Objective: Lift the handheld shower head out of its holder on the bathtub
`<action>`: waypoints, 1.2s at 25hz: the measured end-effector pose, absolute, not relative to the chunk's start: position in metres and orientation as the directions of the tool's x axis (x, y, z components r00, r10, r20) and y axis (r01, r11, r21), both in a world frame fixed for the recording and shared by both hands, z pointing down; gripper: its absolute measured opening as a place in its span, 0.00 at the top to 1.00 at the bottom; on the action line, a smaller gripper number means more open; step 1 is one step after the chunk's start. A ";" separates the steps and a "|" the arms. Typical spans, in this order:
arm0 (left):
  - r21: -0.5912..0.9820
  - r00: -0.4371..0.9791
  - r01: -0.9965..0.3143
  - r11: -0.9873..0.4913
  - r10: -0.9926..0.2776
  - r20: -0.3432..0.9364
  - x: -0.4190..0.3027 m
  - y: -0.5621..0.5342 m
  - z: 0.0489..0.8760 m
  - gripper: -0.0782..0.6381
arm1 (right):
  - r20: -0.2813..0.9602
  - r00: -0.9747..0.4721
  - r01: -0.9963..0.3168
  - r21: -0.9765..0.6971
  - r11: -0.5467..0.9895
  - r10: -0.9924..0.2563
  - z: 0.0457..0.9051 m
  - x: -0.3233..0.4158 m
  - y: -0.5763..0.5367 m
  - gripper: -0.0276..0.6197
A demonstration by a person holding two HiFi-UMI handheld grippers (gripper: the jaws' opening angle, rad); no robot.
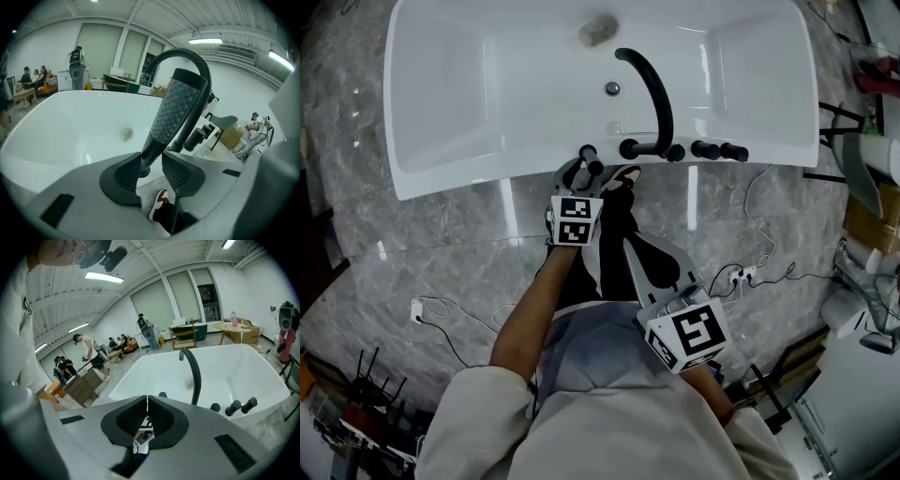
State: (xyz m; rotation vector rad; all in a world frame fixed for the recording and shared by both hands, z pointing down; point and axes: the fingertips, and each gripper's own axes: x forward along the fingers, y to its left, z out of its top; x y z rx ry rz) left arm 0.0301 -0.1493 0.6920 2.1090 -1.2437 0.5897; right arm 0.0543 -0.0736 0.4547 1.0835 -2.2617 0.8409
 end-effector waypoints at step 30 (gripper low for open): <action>0.232 0.386 -0.920 -0.314 -0.635 0.669 0.029 -0.170 0.735 0.69 | 0.694 -0.553 -0.813 -0.328 0.481 -0.462 0.476 0.069 -0.081 0.93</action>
